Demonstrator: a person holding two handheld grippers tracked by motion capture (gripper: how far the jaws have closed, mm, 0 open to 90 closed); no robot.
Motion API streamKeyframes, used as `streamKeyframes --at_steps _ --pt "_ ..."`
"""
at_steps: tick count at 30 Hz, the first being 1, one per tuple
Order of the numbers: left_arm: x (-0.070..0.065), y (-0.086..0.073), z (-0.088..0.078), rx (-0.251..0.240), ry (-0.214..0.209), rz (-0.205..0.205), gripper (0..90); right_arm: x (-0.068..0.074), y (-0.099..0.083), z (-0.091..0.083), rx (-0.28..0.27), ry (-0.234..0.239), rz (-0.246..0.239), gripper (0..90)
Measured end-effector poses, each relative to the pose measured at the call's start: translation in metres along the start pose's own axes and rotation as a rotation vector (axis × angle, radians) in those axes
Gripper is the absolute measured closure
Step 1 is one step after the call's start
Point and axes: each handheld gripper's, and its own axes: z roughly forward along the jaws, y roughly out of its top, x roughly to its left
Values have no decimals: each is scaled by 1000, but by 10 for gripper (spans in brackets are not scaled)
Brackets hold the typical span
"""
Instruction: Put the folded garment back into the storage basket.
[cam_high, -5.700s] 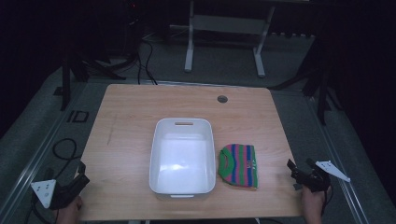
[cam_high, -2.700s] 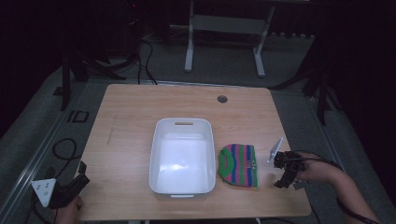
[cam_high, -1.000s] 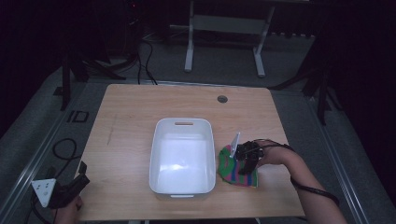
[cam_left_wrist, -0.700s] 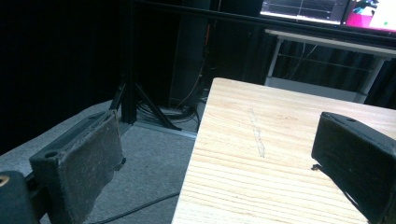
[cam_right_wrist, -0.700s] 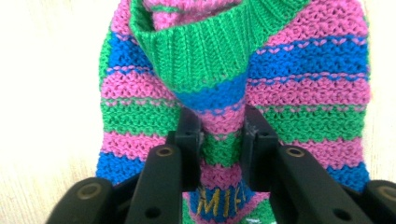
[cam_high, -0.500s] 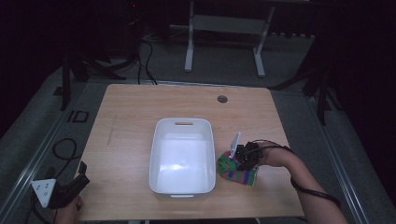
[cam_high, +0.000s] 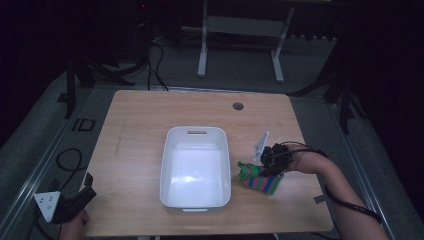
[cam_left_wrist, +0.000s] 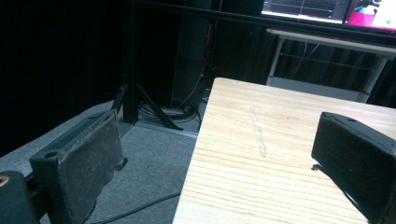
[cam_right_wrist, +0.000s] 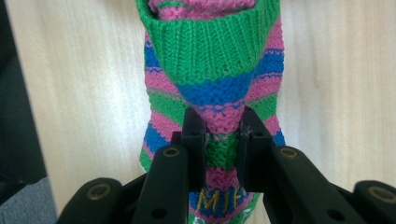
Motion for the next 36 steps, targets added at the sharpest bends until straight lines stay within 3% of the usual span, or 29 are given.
streamKeyframes --at_steps 2,6,10,17,24,30,36 --pt "0 0 0 1 1 -2 23 1 1 -17 -5 -14 3 761" --pt "0 0 0 0 2 -1 23 1 3 -31 -8 -23 4 761" --pt "0 0 0 0 1 -1 23 5 10 -58 -40 -40 1 761" --pt "0 0 0 4 0 -3 23 7 22 -77 -45 -56 -20 761" --pt "0 0 0 2 -1 -3 24 10 48 -84 -21 -61 -53 761" --pt "0 0 0 1 -2 -4 23 12 68 -87 -36 -55 -58 761" --pt "1 0 0 2 -5 -7 23 15 102 -82 -28 -46 -107 761"
